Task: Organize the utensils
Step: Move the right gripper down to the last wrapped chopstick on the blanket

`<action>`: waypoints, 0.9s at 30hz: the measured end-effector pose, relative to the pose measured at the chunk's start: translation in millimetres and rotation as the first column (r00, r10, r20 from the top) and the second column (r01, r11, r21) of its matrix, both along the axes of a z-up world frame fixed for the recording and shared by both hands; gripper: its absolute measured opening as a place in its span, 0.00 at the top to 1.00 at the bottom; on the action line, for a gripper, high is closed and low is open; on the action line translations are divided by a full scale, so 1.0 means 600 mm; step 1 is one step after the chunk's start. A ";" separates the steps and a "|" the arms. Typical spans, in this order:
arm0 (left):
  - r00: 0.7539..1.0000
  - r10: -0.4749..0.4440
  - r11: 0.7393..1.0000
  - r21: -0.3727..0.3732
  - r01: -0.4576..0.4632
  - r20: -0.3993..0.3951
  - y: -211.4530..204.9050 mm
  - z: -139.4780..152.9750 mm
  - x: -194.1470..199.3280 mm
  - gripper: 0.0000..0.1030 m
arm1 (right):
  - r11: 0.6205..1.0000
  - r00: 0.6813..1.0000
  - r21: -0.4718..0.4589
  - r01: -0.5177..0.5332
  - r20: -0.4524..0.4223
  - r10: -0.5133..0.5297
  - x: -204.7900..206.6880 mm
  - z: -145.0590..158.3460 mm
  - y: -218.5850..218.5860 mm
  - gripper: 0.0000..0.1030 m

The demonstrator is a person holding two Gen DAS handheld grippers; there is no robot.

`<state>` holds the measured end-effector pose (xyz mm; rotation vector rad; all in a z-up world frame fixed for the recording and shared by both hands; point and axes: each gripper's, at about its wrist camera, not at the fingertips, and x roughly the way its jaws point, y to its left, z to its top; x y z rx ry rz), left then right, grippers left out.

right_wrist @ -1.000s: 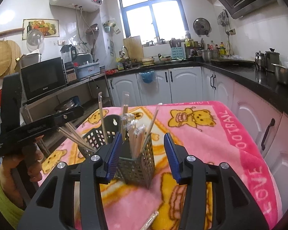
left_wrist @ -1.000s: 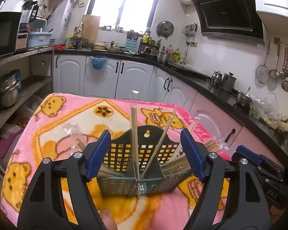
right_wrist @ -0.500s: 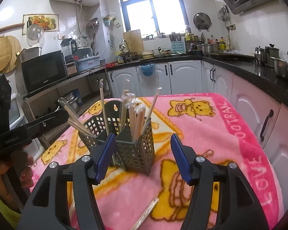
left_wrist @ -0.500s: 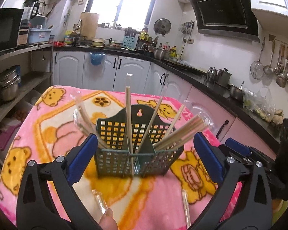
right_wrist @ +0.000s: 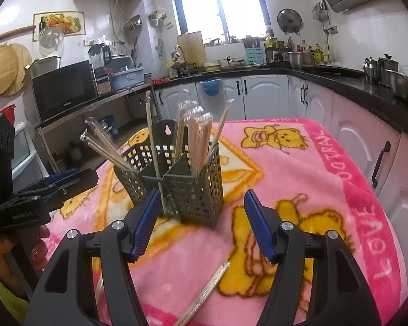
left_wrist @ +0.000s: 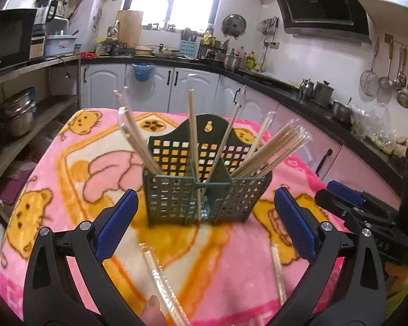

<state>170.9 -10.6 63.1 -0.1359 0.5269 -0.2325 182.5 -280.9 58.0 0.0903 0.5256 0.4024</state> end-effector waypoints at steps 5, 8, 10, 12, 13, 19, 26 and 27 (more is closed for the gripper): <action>1.000 0.013 1.000 0.023 -0.013 -0.014 0.002 -0.015 -0.003 0.10 | 1.000 1.000 -0.012 -0.009 -0.020 0.009 -0.003 -0.012 0.005 0.41; 0.999 0.020 0.999 0.026 -0.019 -0.027 0.005 -0.025 -0.004 0.10 | 1.000 0.999 -0.020 -0.016 -0.032 0.015 -0.005 -0.019 0.010 0.40; 0.999 0.027 0.999 0.031 -0.026 -0.036 0.007 -0.030 -0.004 0.10 | 0.999 0.999 -0.027 -0.021 -0.037 0.020 -0.006 -0.023 0.013 0.40; 0.998 0.036 0.999 0.039 -0.034 -0.042 0.009 -0.036 -0.005 0.10 | 0.999 0.999 -0.032 -0.026 -0.043 0.025 -0.007 -0.027 0.014 0.40; 0.998 0.038 0.999 0.040 -0.037 -0.045 0.009 -0.038 -0.005 0.10 | 0.999 0.998 -0.035 -0.028 -0.048 0.026 -0.007 -0.030 0.015 0.40; 0.996 0.057 0.997 0.053 -0.053 -0.074 0.013 -0.058 -0.006 0.10 | 0.998 0.996 -0.056 -0.043 -0.076 0.039 -0.007 -0.046 0.025 0.40; 0.990 0.080 0.995 0.068 -0.072 -0.117 0.020 -0.084 0.000 0.10 | 0.994 0.991 -0.084 -0.064 -0.121 0.053 -0.004 -0.071 0.036 0.40; 0.988 0.085 0.995 0.072 -0.076 -0.130 0.022 -0.091 0.002 0.10 | 0.994 0.990 -0.088 -0.068 -0.129 0.057 -0.005 -0.075 0.037 0.40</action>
